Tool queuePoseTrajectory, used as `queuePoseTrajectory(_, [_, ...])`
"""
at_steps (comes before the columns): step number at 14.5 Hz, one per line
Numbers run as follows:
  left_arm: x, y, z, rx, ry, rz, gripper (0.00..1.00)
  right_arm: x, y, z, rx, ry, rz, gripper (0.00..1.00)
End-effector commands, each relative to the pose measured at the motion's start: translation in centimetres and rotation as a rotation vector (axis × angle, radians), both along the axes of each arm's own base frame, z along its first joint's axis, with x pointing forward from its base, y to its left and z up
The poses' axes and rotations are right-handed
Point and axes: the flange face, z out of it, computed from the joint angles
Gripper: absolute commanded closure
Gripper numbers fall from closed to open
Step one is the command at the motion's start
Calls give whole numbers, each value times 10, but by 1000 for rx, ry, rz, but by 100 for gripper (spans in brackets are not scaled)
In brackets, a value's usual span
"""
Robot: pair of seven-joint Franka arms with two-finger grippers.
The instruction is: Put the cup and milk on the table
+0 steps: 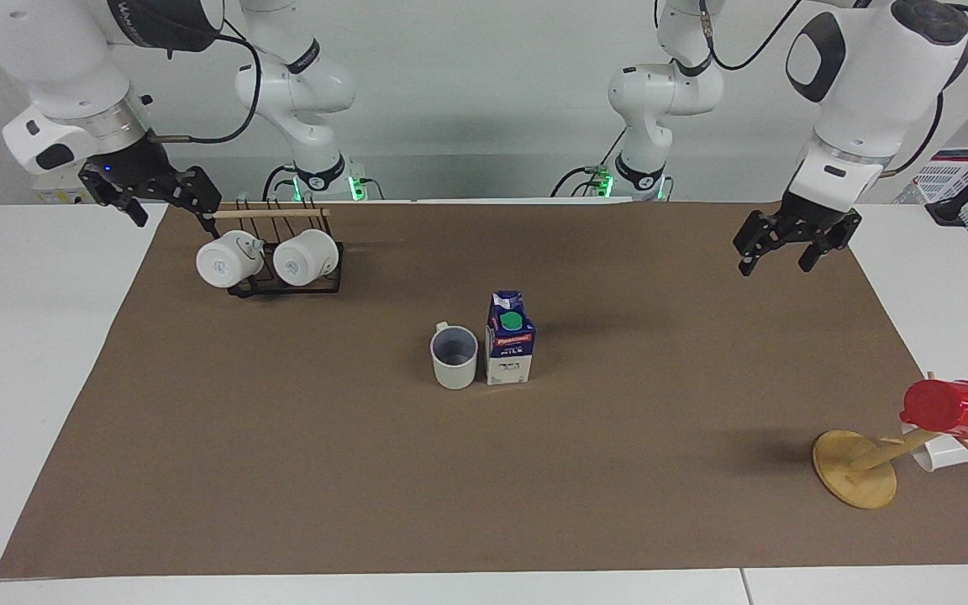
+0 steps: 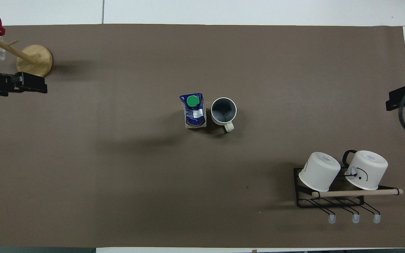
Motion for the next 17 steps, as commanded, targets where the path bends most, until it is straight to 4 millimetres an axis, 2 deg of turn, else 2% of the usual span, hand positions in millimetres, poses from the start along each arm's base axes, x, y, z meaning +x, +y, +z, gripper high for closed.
queuePoseTrajectory(1, [-5, 17, 21, -26, 18, -37, 0, -2, -4, -1, 23, 3, 13, 0])
queuePoseTrajectory(3, [-4, 19, 31, -29, 20, -46, 0, -2, -4, -1, 23, 3, 13, 0])
queuePoseTrajectory(5, [-3, 20, 27, -57, 69, -42, 0, -2, -4, -2, 23, 5, 13, 0])
queuePoseTrajectory(7, [-5, 25, 36, -47, 72, -40, 0, -2, -4, -1, 23, 5, 13, 0])
queuePoseTrajectory(17, [-11, 34, 27, -8, 97, -71, 0, -2, -4, -1, 23, 5, 13, 0])
